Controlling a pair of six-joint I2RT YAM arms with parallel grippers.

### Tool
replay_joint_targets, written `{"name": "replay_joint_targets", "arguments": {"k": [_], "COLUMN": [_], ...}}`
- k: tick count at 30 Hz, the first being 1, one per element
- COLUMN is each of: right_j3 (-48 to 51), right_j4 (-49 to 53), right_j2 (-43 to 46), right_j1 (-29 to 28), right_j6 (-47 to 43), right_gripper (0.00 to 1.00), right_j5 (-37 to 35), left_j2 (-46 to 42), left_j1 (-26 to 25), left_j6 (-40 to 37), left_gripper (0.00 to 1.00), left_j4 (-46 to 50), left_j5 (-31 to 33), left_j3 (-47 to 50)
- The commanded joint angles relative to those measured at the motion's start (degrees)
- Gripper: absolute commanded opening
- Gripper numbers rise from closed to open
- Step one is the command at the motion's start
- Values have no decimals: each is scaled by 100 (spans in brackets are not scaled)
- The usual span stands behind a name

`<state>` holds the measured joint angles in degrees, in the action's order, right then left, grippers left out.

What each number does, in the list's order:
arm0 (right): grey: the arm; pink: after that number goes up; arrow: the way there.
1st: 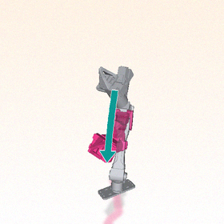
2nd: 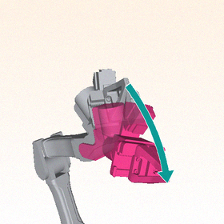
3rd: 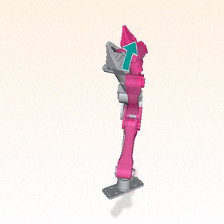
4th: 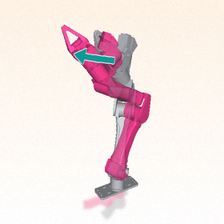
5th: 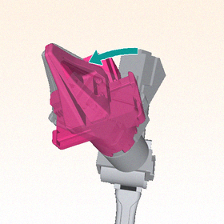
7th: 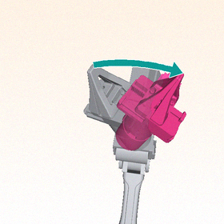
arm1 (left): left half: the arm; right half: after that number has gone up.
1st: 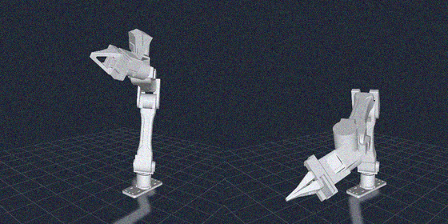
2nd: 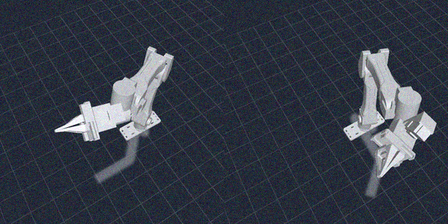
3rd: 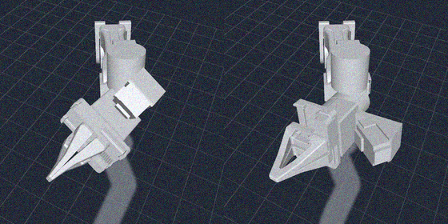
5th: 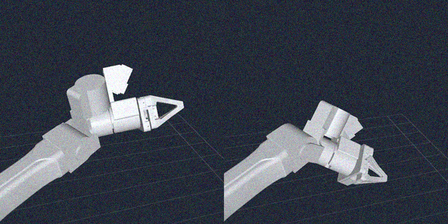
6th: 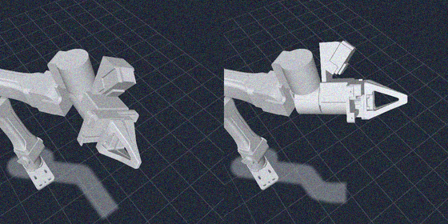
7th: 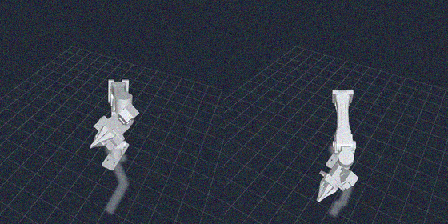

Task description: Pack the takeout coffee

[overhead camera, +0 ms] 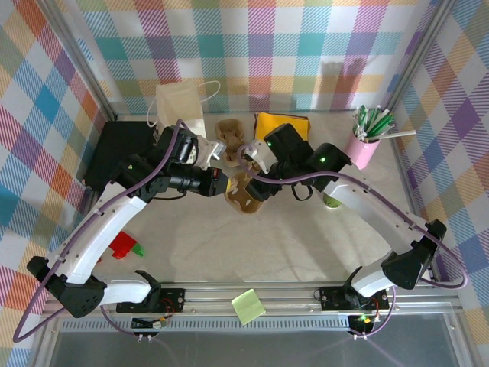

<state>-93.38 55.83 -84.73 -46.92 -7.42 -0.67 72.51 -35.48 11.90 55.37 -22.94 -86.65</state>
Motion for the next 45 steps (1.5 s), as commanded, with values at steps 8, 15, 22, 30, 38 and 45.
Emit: {"name": "replay_joint_targets", "arguments": {"k": [8,15,22,30,38,45], "right_j3": [178,201,249,285,316,323], "right_j4": [-110,-211,-301,-275,-292,-323], "right_j2": [0,-23,-35,-114,-132,-116], "right_j1": [-37,-37,-37,-37,-37,-37], "right_j6": [-43,21,20,4,4,4], "right_gripper": [60,66,61,55,60,55], "right_j5": [187,220,259,243,216,207], "left_j2": [-61,-79,-77,-111,-113,-97], "left_j1": [-18,-20,-14,-20,-20,-20], "left_j6": [-56,-30,-30,-4,-4,-4], "left_gripper": [0,0,0,0,0,0], "left_j4": [-125,-151,-159,-211,-215,-203], "left_j5": [-136,-175,-167,-185,-185,-176], "left_j3": [66,129,190,196,191,193]}}
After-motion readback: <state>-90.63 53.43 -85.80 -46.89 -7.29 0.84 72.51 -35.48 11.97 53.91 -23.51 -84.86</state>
